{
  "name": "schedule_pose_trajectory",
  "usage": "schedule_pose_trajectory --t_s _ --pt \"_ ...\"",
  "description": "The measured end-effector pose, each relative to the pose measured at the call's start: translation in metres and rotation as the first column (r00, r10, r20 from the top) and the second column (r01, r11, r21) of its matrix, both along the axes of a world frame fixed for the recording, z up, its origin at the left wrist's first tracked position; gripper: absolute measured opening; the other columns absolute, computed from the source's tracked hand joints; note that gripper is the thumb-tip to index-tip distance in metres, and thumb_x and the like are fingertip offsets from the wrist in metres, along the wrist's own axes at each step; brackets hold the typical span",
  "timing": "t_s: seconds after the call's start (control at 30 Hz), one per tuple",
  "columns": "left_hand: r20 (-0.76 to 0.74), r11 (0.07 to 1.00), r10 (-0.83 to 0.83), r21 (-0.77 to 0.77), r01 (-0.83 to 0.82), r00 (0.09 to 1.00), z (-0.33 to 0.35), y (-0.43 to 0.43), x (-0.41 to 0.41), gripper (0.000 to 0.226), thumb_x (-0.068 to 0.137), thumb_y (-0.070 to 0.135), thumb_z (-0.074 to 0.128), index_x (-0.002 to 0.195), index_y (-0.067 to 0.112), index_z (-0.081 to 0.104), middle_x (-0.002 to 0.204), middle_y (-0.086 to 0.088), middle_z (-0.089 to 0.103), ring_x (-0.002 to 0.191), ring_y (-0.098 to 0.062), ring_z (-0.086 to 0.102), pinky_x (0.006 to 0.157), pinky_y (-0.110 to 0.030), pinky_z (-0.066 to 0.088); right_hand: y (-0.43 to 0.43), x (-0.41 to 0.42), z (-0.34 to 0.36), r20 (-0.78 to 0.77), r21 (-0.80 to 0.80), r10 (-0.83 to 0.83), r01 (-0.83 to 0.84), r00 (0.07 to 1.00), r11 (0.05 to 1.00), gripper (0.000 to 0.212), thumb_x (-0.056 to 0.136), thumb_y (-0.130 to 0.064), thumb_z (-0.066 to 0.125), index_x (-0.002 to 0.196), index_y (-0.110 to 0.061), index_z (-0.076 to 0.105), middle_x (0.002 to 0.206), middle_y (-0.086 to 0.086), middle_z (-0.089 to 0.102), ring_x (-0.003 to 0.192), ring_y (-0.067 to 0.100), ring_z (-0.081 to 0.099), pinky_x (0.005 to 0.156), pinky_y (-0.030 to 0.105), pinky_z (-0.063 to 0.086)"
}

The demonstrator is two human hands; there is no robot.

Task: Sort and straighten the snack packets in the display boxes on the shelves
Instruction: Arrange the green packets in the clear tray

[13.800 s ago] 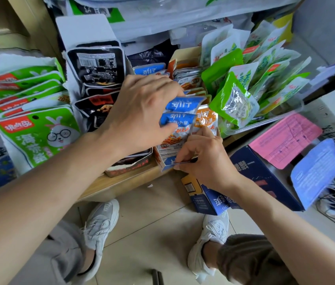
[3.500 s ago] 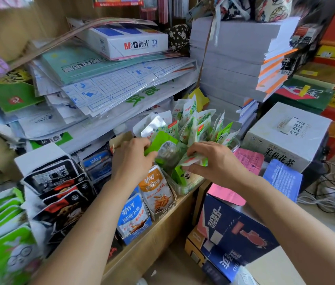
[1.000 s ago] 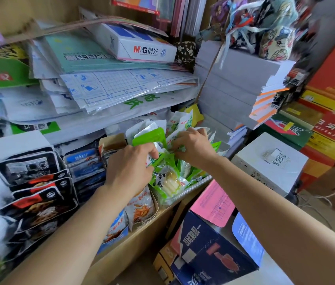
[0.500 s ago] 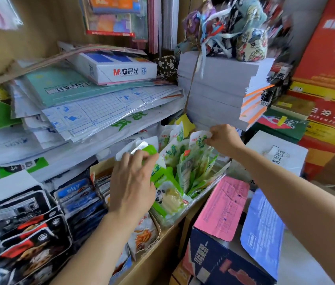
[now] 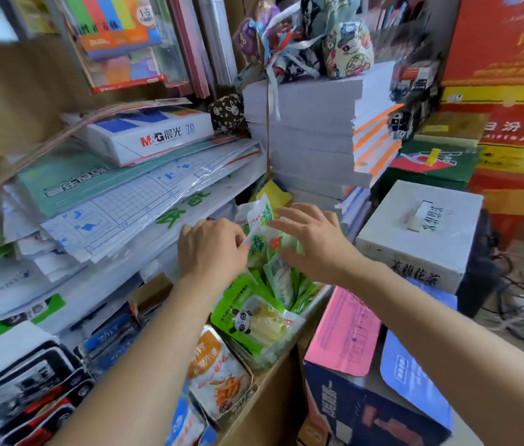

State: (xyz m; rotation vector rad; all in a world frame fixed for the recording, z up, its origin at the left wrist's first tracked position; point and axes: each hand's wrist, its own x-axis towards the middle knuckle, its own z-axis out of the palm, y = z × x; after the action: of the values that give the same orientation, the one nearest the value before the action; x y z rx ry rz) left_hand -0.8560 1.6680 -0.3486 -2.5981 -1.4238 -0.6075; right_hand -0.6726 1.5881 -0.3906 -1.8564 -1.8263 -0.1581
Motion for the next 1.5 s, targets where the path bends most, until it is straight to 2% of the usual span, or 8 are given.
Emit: schedule_pose_trajectory --t_s 0.17,0.3,0.43,0.67,0.87,1.0,1.17,1.5 --pt "0.016 0.984 -0.036 -0.174 0.038 0.999 0.022 0.014 0.025 0.011 0.085 0.037 0.075 0.079 0.029 0.079 0.082 0.003 0.075 0.081 -0.027 0.069 0.065 -0.032 0.05 -0.011 0.01 -0.019 0.06 0.049 -0.008 0.005 0.998 0.999 0.042 0.079 -0.055 0.065 0.111 -0.029 0.072 0.114 -0.005 0.068 0.122 0.024 0.054 0.093 0.044 0.037" --pt "0.025 0.982 -0.141 -0.123 0.143 0.99 0.033 0.02 0.058 0.01 0.084 0.028 0.075 0.079 0.022 0.081 0.082 0.001 0.077 0.084 -0.023 0.069 0.065 -0.027 0.046 -0.018 0.024 -0.036 0.045 0.11 -0.058 0.053 0.997 0.993 0.03 0.08 -0.05 0.064 0.094 -0.026 0.075 0.097 -0.009 0.07 0.11 0.025 0.059 0.088 0.046 0.044" --pt "0.045 0.972 -0.179 -0.145 0.183 0.983 0.033 0.029 0.088 0.008 0.08 0.028 0.079 0.074 0.024 0.081 0.078 0.006 0.076 0.084 -0.019 0.068 0.07 -0.025 0.048 -0.024 0.025 -0.039 0.034 0.134 -0.088 0.083 0.996 0.988 0.047 0.081 -0.064 0.049 0.092 -0.027 0.076 0.097 -0.011 0.072 0.108 0.022 0.058 0.089 0.047 0.044" --pt "0.01 0.94 -0.176 -0.294 0.171 0.984 0.019 0.04 0.097 0.008 0.077 0.03 0.084 0.071 0.028 0.08 0.067 0.016 0.071 0.073 -0.006 0.065 0.063 -0.024 0.049 -0.025 0.021 -0.039 0.033 0.07 -0.143 0.14 0.989 0.988 0.065 0.082 -0.08 0.04 0.111 -0.03 0.069 0.109 -0.011 0.068 0.117 0.019 0.049 0.099 0.046 0.036" --pt "0.359 0.752 -0.187 -0.547 0.369 0.914 0.034 0.037 0.074 0.023 0.097 0.029 0.065 0.101 0.01 0.078 0.085 -0.004 0.077 0.072 -0.017 0.073 0.071 -0.03 0.059 -0.021 0.013 -0.029 0.014 0.053 -0.109 0.109 0.994 0.993 0.088 0.08 -0.08 0.045 0.154 -0.037 0.023 0.161 -0.001 0.028 0.132 0.028 0.041 0.104 0.049 0.032" --pt "0.313 0.797 -0.142 -0.527 0.296 0.939 0.032 0.04 0.043 0.007 0.084 0.024 0.076 0.087 0.018 0.079 0.077 -0.005 0.077 0.071 -0.022 0.074 0.072 -0.034 0.061 -0.011 0.004 -0.021 0.068 0.018 -0.072 0.071 0.995 0.997 0.089 0.079 -0.084 0.042 0.155 -0.045 0.015 0.166 -0.004 0.014 0.135 0.028 0.035 0.105 0.05 0.031" --pt "-0.21 0.912 -0.222 -0.391 0.126 0.952 0.013 0.038 0.031 0.029 0.071 0.053 0.082 0.091 0.034 0.079 0.087 0.014 0.073 0.087 -0.012 0.069 0.081 -0.031 0.056 -0.013 0.013 -0.026 0.118 0.015 -0.131 0.13 0.984 0.991 0.067 0.077 -0.086 0.035 0.119 -0.04 0.061 0.127 -0.013 0.06 0.128 0.02 0.041 0.099 0.047 0.032" --pt "-0.046 0.968 -0.221 -0.128 0.214 0.974 0.002 0.036 0.053 0.015 0.082 0.043 0.079 0.085 0.029 0.081 0.082 0.008 0.076 0.081 -0.019 0.07 0.074 -0.036 0.058 -0.025 0.021 -0.038 0.072 -0.014 -0.171 0.172 0.983 0.985 0.061 0.076 -0.079 0.04 0.116 -0.039 0.063 0.116 -0.013 0.065 0.128 0.023 0.04 0.099 0.049 0.032"
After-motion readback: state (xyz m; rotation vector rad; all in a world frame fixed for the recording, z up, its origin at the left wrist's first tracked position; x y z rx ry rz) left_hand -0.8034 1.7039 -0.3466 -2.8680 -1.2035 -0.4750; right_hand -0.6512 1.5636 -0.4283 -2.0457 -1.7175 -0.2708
